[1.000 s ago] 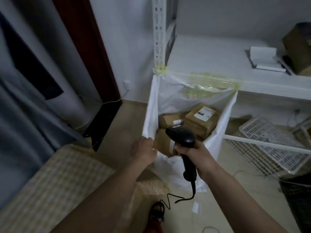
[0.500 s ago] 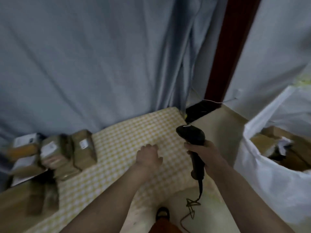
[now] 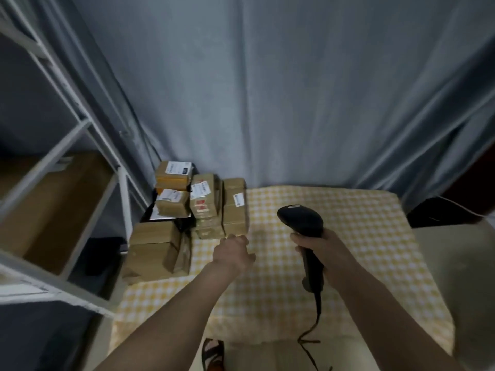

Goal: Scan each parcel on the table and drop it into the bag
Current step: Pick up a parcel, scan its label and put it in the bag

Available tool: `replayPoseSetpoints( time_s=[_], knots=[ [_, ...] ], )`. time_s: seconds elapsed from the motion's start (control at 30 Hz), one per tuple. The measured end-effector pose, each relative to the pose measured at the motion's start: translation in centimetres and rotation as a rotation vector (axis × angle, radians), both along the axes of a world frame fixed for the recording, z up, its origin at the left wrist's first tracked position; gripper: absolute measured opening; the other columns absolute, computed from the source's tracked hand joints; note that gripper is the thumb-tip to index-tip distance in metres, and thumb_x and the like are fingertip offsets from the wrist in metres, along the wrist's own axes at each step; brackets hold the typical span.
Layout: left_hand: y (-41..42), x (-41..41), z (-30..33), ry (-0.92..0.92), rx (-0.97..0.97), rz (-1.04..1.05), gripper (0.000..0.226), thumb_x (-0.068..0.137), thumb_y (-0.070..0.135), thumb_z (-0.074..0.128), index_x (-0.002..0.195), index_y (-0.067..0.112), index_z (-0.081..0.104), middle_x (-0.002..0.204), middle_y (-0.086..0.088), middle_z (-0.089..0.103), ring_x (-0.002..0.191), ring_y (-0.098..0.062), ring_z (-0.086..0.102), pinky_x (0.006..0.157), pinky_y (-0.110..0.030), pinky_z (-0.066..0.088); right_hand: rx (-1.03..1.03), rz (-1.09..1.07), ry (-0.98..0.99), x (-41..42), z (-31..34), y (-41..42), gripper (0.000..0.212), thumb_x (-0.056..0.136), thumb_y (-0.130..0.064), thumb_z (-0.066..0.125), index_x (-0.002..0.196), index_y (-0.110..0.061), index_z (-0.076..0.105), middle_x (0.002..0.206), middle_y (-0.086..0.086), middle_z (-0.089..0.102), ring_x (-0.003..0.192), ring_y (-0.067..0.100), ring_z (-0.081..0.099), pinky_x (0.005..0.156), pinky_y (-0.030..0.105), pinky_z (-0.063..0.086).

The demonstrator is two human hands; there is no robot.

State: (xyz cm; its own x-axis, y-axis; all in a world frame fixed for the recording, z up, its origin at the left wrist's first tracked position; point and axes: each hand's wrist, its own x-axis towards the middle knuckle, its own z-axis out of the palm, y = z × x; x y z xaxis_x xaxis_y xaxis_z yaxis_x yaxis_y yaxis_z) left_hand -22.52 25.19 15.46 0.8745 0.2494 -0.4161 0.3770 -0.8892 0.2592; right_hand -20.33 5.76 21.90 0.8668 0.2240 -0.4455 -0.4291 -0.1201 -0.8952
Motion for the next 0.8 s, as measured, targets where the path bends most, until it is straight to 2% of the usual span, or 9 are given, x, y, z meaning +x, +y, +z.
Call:
replayPoseSetpoints(
  time_s=[0.2, 0.37, 0.5, 0.63, 0.8],
  knots=[
    [11.7, 2.2, -0.5, 0.014, -0.030, 0.065, 0.049, 0.093, 0.040, 0.057, 0.138, 0.023, 0.050, 0.138, -0.007, 0.051, 0.125, -0.025, 0.050, 0.096, -0.032, 0.047, -0.036, 0.090, 0.048, 3.7, -0.7, 11.5, 0.018, 0.080, -0.010, 0.073, 0.095, -0.001, 0.067, 0.077, 0.011, 0.059, 0.074, 0.023, 0.057, 0.074, 0.034, 0.043],
    [19.8, 4.7, -2.5, 0.083, -0.023, 0.094, 0.041, 0.089, 0.041, 0.060, 0.122, 0.016, 0.062, 0.126, -0.010, 0.055, 0.118, -0.028, 0.052, 0.096, -0.037, 0.049, -0.072, 0.111, 0.098, 6.8, -2.2, 19.3, 0.011, 0.080, -0.007, 0.071, 0.084, 0.000, 0.064, 0.070, 0.011, 0.055, 0.069, 0.024, 0.052, 0.072, 0.035, 0.040],
    [24.9, 5.5, -4.7, 0.072, -0.060, 0.097, 0.034, 0.091, 0.036, 0.057, 0.118, 0.016, 0.063, 0.122, -0.007, 0.058, 0.112, -0.024, 0.057, 0.090, -0.032, 0.049, -0.086, 0.119, 0.152, 8.2, -3.8, 24.3, 0.012, 0.081, -0.005, 0.070, 0.089, 0.002, 0.065, 0.072, 0.011, 0.057, 0.071, 0.024, 0.055, 0.069, 0.033, 0.041],
    [28.6, 7.3, -7.0, 0.106, -0.112, 0.174, 0.049, 0.089, 0.037, 0.060, 0.129, 0.011, 0.049, 0.126, -0.013, 0.051, 0.112, -0.029, 0.053, 0.086, -0.035, 0.047, -0.088, 0.156, 0.203, 9.4, -5.5, 27.9, 0.020, 0.079, -0.007, 0.072, 0.096, 0.002, 0.065, 0.077, 0.012, 0.058, 0.076, 0.025, 0.056, 0.075, 0.035, 0.042],
    [31.9, 10.6, -9.4, 0.093, -0.194, 0.402, 0.074, 0.085, 0.035, 0.066, 0.143, 0.009, 0.030, 0.141, -0.017, 0.036, 0.128, -0.035, 0.041, 0.099, -0.040, 0.044, -0.088, 0.179, 0.222, 11.8, -7.6, 31.0, 0.011, 0.082, -0.007, 0.070, 0.093, -0.007, 0.065, 0.084, 0.012, 0.059, 0.084, 0.026, 0.057, 0.080, 0.036, 0.043]
  ],
)
